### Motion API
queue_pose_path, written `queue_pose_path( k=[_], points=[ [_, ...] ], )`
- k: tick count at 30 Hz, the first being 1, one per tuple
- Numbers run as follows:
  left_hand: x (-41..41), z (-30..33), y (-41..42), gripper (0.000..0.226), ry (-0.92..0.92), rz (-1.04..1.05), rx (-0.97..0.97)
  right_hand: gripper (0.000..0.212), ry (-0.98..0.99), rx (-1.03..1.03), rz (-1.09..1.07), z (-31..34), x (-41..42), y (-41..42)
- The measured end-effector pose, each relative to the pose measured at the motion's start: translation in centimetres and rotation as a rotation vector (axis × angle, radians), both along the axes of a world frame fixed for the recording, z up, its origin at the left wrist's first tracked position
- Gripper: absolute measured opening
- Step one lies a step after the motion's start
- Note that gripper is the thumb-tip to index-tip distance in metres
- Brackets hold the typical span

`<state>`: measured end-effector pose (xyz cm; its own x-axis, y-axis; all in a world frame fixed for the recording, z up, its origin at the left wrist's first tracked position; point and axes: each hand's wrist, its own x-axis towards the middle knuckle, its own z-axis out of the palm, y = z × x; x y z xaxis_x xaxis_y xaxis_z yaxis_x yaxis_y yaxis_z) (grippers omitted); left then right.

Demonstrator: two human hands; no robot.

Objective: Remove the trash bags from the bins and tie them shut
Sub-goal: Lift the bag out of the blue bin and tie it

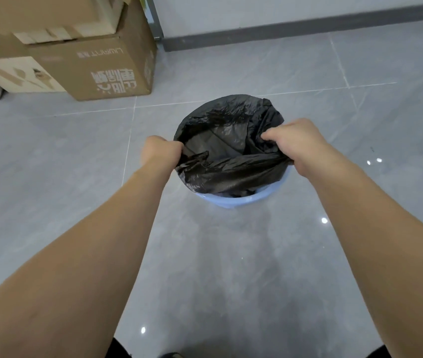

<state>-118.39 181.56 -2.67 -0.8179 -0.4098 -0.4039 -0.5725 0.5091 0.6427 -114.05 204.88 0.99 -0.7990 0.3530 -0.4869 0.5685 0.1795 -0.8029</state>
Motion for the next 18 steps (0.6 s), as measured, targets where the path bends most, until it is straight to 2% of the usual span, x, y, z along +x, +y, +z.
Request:
queue_pose_path(
  k=[2,4,8,11,13,15,18],
  points=[
    [0.2,-0.4,-0.3,0.008,0.107,0.015,-0.025,0.012,0.02,0.002,-0.035,-0.1,-0.5,-0.1],
    [0.4,-0.5,-0.7,0.008,0.175,0.036,-0.014,0.007,0.016,-0.077,-0.091,0.0,-0.8,-0.2],
    [0.1,-0.8,-0.9,0.014,0.234,0.087,0.062,0.034,-0.065,-0.16,-0.03,-0.1,-0.8,0.0],
    [-0.2,0.0,-0.7,0.016,0.282,0.167,0.216,0.028,-0.076,-0.143,-0.039,-0.6,-1.3,-0.1],
    [-0.3,0.8,-0.4,0.016,0.327,0.227,0.349,0.022,-0.06,-0.028,-0.073,-0.8,-1.7,0.0],
    [-0.3,1.8,-0.2,0.017,0.362,0.262,0.511,0.012,0.006,0.09,-0.075,-1.0,-1.8,0.1],
    [-0.7,3.1,-0.3,0.022,0.409,0.293,0.795,0.006,0.16,0.066,-0.103,-0.7,-1.5,-0.1]
  ],
)
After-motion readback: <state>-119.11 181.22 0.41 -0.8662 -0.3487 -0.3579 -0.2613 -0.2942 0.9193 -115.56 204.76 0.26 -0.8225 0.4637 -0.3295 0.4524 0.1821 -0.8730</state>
